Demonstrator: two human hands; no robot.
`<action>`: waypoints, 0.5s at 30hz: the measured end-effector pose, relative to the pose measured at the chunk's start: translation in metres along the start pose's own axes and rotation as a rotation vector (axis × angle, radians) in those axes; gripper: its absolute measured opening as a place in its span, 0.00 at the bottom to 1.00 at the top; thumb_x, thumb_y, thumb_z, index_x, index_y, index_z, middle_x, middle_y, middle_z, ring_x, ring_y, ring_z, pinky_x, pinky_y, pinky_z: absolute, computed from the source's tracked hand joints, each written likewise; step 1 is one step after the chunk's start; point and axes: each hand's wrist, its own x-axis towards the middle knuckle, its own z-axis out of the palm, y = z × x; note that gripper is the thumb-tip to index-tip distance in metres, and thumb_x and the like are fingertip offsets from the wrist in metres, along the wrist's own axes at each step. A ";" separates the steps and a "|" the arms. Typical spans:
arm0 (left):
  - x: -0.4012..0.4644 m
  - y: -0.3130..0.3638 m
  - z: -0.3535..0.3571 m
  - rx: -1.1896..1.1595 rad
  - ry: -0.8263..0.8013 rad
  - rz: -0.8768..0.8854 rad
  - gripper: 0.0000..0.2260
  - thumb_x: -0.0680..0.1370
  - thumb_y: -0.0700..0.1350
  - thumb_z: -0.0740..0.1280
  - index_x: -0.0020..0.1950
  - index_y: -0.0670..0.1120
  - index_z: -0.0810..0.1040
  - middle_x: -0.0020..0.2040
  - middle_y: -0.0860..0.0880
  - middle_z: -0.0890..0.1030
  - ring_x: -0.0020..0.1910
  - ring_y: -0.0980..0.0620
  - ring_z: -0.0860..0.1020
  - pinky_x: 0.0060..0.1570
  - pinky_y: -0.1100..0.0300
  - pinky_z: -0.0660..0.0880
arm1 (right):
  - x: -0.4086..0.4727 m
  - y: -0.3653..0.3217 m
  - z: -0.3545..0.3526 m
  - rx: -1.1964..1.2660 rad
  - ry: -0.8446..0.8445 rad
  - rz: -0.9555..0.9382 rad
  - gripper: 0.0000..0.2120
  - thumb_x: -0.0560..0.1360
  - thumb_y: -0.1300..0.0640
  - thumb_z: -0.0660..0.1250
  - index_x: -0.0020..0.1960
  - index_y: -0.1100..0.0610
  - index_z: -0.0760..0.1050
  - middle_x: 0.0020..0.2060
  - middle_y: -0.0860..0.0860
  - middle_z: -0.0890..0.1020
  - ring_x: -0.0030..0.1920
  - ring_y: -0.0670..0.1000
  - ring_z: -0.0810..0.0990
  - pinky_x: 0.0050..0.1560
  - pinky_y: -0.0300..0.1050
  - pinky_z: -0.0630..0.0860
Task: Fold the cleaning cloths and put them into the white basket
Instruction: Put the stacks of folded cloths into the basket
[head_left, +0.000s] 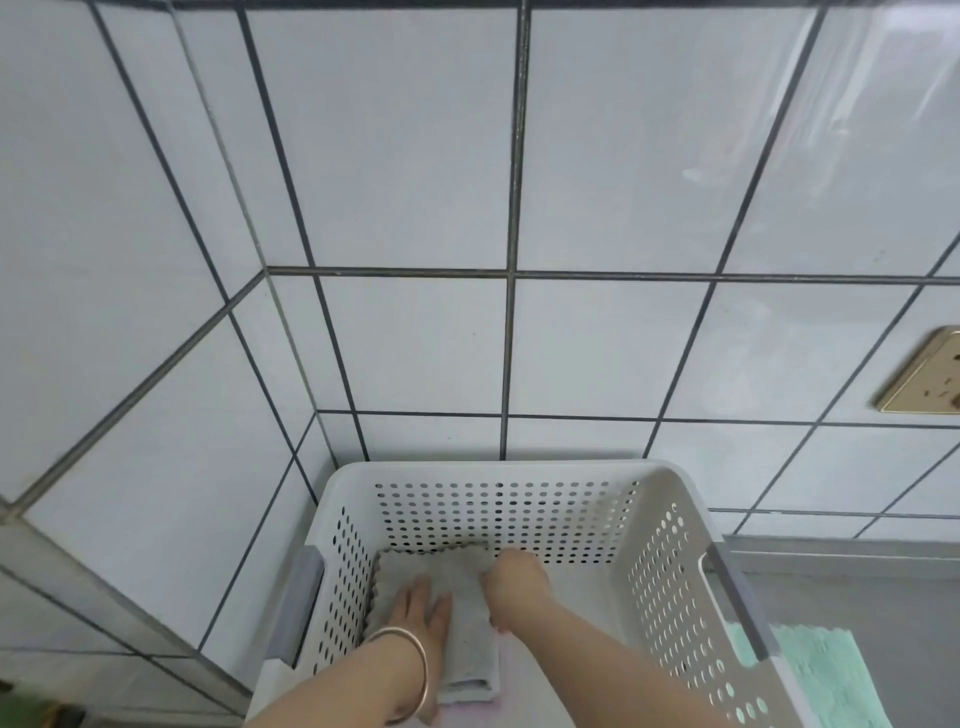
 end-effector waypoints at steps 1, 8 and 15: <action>0.001 -0.002 -0.004 0.013 -0.003 0.022 0.48 0.72 0.54 0.68 0.76 0.47 0.34 0.76 0.41 0.35 0.76 0.41 0.39 0.74 0.43 0.48 | -0.005 -0.006 -0.004 -0.099 0.071 -0.062 0.15 0.77 0.64 0.58 0.64 0.62 0.70 0.47 0.58 0.77 0.56 0.54 0.78 0.44 0.39 0.75; 0.008 -0.008 -0.017 0.021 -0.046 0.148 0.46 0.68 0.70 0.60 0.76 0.50 0.45 0.76 0.43 0.46 0.75 0.35 0.42 0.72 0.36 0.47 | -0.022 -0.001 0.009 -0.655 0.074 -0.483 0.32 0.72 0.48 0.67 0.69 0.61 0.61 0.70 0.59 0.61 0.69 0.57 0.61 0.62 0.52 0.67; 0.013 -0.007 -0.007 0.059 -0.023 0.001 0.47 0.69 0.62 0.67 0.76 0.52 0.39 0.77 0.40 0.42 0.76 0.40 0.42 0.74 0.43 0.42 | -0.015 0.029 0.019 -0.557 -0.139 -0.285 0.48 0.70 0.42 0.69 0.76 0.52 0.42 0.75 0.60 0.52 0.73 0.59 0.57 0.70 0.54 0.60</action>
